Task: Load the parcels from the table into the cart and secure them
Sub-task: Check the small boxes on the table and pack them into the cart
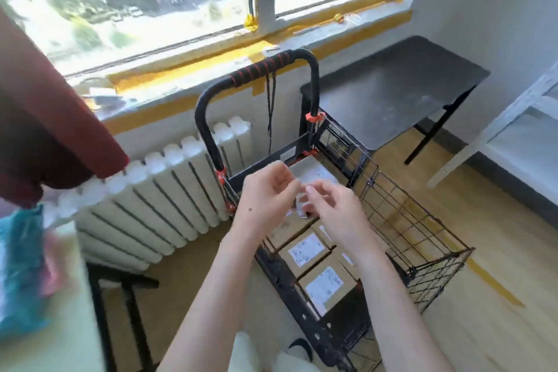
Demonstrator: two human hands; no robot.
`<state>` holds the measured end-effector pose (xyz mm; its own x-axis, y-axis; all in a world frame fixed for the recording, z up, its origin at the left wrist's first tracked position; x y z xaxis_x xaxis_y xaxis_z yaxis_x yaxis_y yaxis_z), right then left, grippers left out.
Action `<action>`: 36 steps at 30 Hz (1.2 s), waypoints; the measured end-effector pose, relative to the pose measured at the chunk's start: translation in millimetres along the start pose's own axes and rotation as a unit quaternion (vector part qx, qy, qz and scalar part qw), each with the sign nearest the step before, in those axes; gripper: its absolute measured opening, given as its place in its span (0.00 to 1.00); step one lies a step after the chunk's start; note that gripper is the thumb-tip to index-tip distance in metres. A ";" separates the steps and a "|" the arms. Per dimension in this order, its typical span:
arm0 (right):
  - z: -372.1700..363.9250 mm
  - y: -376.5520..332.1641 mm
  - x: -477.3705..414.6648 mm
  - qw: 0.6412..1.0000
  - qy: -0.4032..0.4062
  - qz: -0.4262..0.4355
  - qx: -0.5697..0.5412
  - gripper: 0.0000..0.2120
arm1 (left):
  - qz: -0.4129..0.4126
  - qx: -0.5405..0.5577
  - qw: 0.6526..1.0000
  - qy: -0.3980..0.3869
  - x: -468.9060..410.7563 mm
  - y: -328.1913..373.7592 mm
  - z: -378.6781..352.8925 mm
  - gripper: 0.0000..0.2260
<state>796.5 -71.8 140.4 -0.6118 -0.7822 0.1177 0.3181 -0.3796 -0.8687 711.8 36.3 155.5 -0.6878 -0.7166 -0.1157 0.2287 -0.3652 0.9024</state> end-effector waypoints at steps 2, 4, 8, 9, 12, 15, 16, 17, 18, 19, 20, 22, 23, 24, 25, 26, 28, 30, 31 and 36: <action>-9.6 -21.3 5.7 0.999 -0.009 0.031 -0.005 0.07 | -0.001 0.006 0.999 0.036 13.9 4.8 26.0 0.06; -20.6 -40.4 13.5 0.998 -0.016 0.064 -0.005 0.08 | -0.007 0.001 0.998 0.066 29.7 8.9 52.2 0.06; -47.0 -74.3 33.3 0.993 -0.028 0.111 -0.002 0.08 | -0.016 -0.003 0.993 0.116 67.8 14.7 101.2 0.08; -55.3 -82.6 39.3 0.992 -0.034 0.119 -0.009 0.08 | -0.018 -0.010 0.991 0.129 79.4 15.8 114.0 0.08; -85.1 -106.5 61.1 0.988 -0.060 0.137 -0.037 0.09 | -0.021 -0.040 0.985 0.169 119.4 12.2 153.9 0.08; -120.0 -131.2 90.4 0.981 -0.097 0.164 -0.038 0.08 | -0.005 -0.080 0.976 0.202 167.5 0.8 194.7 0.06; -132.2 -139.7 101.3 0.978 -0.108 0.173 -0.037 0.08 | 0.001 -0.091 0.973 0.214 185.0 -3.5 208.6 0.06; -144.4 -147.9 112.6 0.976 -0.118 0.181 -0.036 0.08 | 0.010 -0.098 0.969 0.227 203.2 -7.4 222.0 0.06; -157.2 -155.8 124.5 0.974 -0.129 0.185 -0.035 0.08 | 0.020 -0.099 0.965 0.241 222.0 -11.4 235.3 0.06; -169.8 -163.1 136.5 0.972 -0.141 0.186 -0.035 0.08 | 0.028 -0.097 0.962 0.254 240.4 -14.9 248.3 0.06; -183.2 -169.6 148.8 0.969 -0.158 0.187 -0.039 0.07 | 0.036 -0.096 0.958 0.268 258.3 -18.4 261.1 0.06; -211.9 -181.8 174.4 0.961 -0.196 0.191 -0.046 0.06 | 0.055 -0.098 0.948 0.299 295.9 -24.6 286.6 0.07; -226.0 -187.7 186.9 0.957 -0.212 0.194 -0.046 0.06 | 0.060 -0.098 0.942 0.315 314.8 -26.6 298.5 0.07; -240.5 -193.3 198.9 0.953 -0.229 0.195 -0.047 0.05 | 0.066 -0.097 0.937 0.329 333.2 -28.3 309.6 0.08; -255.5 -199.8 210.5 0.948 -0.246 0.197 -0.048 0.05 | 0.073 -0.095 0.931 0.344 351.5 -29.3 320.3 0.09; -271.3 -206.7 221.5 0.942 -0.264 0.200 -0.049 0.05 | 0.083 -0.096 0.925 0.357 369.5 -30.7 331.2 0.09; -303.3 -221.2 242.0 0.930 -0.299 0.209 -0.045 0.04 | 0.103 -0.104 0.912 0.384 402.2 -34.9 351.2 0.10; -334.2 -236.1 262.1 0.913 -0.338 0.222 -0.049 0.06 | 0.123 -0.111 0.894 0.415 432.6 -42.4 369.9 0.10; -349.3 -243.2 272.1 0.904 -0.358 0.229 -0.053 0.07 | 0.131 -0.113 0.885 0.431 447.2 -46.4 379.0 0.10; -416.7 -272.3 313.8 0.858 -0.433 0.271 -0.050 0.09 | 0.172 -0.127 0.838 0.502 508.4 -58.2 419.5 0.09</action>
<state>216.1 -8.1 213.4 0.3886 -0.9205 -0.0414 0.2948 0.1668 -0.9409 59.8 -57.5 218.3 0.3451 -0.8980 -0.2730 0.5221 -0.0580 0.8509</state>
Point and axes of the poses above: each hand's wrist, its own x-axis away from the middle knuckle, its own z-axis out of the back of the hand, y = z × x, the point moved 5 cm from there along -x, towards the middle knuckle, and after that the axes turned 8 degrees about x, right-handed, at the moved point
